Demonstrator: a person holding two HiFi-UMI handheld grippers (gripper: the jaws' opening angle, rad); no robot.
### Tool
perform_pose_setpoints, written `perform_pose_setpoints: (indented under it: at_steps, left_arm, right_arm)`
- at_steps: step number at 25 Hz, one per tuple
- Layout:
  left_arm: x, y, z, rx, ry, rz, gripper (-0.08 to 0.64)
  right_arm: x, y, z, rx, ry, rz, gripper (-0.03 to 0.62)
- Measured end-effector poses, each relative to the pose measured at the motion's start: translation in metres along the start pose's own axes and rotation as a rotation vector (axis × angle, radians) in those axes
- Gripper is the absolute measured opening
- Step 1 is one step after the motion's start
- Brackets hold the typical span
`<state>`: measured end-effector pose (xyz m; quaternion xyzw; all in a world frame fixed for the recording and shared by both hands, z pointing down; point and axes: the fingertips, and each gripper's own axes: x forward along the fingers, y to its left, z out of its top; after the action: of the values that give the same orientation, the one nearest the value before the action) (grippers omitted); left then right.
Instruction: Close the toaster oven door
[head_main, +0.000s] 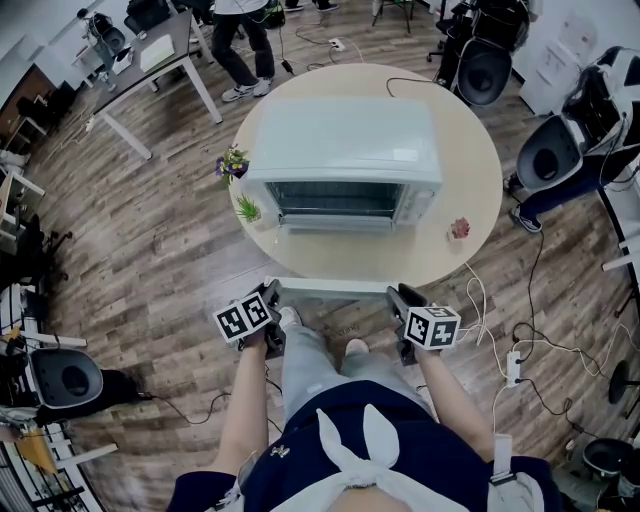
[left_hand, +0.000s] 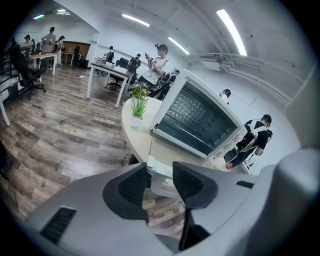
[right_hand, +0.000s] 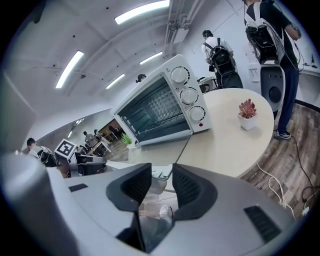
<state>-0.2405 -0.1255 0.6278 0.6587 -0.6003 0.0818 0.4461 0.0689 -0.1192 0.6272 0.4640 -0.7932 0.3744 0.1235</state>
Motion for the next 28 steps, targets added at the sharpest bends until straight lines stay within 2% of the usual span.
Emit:
perform_pose_setpoints:
  at_steps: [8,13,18,28]
  left_arm:
    - [-0.003,-0.003,0.005,-0.005,-0.011,-0.005,0.172]
    - [-0.005,-0.005,0.008,-0.008,-0.024,-0.011,0.172]
    - [-0.007,-0.007,0.013,-0.017,-0.038,-0.011,0.170]
    - [-0.008,-0.018,0.032,-0.035,-0.088,-0.050,0.170]
  right_arm:
    - [-0.005,0.002,0.004,-0.017,-0.025,-0.001,0.161]
    - [-0.005,0.007,-0.008,-0.045,0.006,0.017,0.173]
    - [0.001,0.011,-0.013,-0.041,0.027,0.031,0.172]
    - [0.014,0.015,0.002,-0.058,0.008,0.035,0.140]
